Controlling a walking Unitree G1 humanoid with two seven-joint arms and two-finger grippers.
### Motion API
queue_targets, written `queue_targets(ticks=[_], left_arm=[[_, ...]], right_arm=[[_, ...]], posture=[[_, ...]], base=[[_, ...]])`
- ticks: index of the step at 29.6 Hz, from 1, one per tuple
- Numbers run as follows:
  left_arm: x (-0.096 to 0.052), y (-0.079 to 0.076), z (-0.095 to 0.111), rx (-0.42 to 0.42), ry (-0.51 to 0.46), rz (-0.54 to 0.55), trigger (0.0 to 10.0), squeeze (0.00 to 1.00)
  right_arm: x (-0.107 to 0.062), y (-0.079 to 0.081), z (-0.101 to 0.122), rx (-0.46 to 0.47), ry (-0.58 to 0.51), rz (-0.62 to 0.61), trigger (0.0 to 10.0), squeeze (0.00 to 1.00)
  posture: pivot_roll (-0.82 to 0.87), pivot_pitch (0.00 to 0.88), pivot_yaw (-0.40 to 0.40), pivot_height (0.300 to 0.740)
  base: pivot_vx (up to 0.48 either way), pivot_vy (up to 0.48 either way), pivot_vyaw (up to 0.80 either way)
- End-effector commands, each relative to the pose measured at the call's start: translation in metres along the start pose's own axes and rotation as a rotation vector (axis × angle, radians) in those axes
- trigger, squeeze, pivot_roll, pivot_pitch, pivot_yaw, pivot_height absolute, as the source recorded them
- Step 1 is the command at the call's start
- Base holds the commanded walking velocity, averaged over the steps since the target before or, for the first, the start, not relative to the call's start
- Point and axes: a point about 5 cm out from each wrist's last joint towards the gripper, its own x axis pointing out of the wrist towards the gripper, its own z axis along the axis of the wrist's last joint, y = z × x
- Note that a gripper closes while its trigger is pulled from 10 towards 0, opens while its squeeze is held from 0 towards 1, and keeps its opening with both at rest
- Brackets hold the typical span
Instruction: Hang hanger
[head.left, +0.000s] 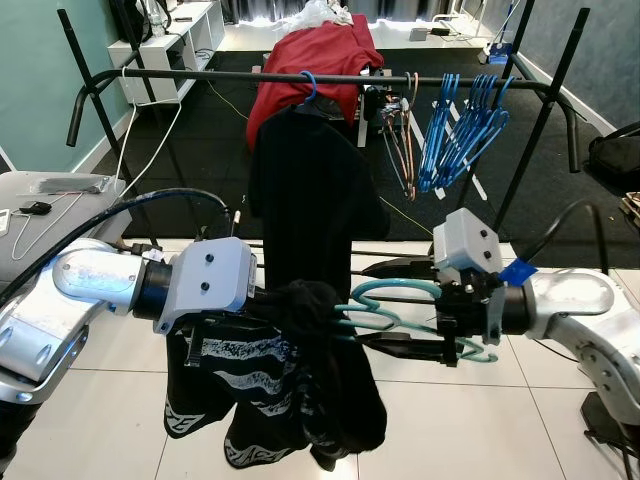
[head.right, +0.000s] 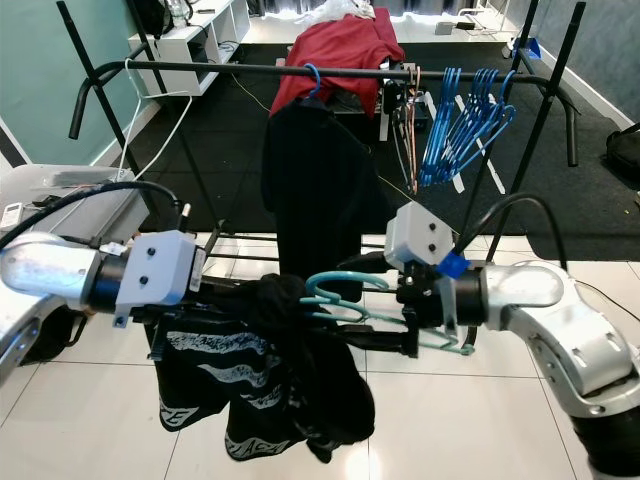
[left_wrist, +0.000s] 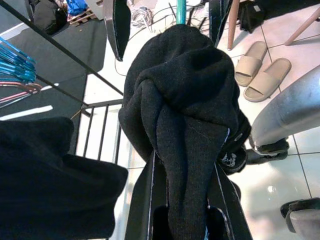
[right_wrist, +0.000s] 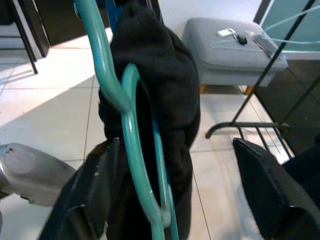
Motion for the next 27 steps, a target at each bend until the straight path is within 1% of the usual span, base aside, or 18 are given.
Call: queue_targets(ticks=[1, 8, 19, 25, 26, 27], left_arm=[[0.003, 0.001, 0.008, 0.034, -0.027, -0.014, 10.0, 0.0], [0.003, 0.002, 0.009, 0.039, -0.031, -0.015, 10.0, 0.0], [0.004, 0.005, 0.012, 0.048, -0.036, -0.013, 10.0, 0.0], [0.009, 0.009, 0.016, 0.059, -0.07, 0.019, 10.0, 0.0], [0.01, 0.011, 0.017, 0.024, -0.096, 0.03, 10.0, 1.0], [0.01, 0.011, 0.017, 0.024, -0.096, 0.03, 10.0, 1.0]], right_arm=[[0.005, 0.002, -0.001, 0.006, 0.0, 0.015, 0.0, 0.0], [0.007, 0.001, -0.002, 0.007, -0.007, 0.004, 0.0, 0.0], [0.005, -0.001, -0.002, 0.001, 0.0, -0.011, 0.0, 0.0], [0.008, -0.002, 0.0, -0.008, -0.018, -0.031, 0.0, 0.0], [0.009, -0.002, 0.001, -0.011, -0.026, -0.039, 0.0, 0.0], [0.009, -0.002, 0.001, -0.011, -0.026, -0.039, 0.0, 0.0]], posture=[[-0.1, 0.051, 0.011, 0.74], [-0.1, 0.054, 0.013, 0.74], [-0.1, 0.054, 0.012, 0.74], [-0.1, 0.05, 0.013, 0.74], [-0.09, 0.048, 0.019, 0.74], [-0.09, 0.048, 0.019, 0.74]], base=[[0.0, 0.0, 0.0], [0.0, 0.0, 0.0], [0.0, 0.0, 0.0], [0.0, 0.0, 0.0], [0.0, 0.0, 0.0], [0.0, 0.0, 0.0]])
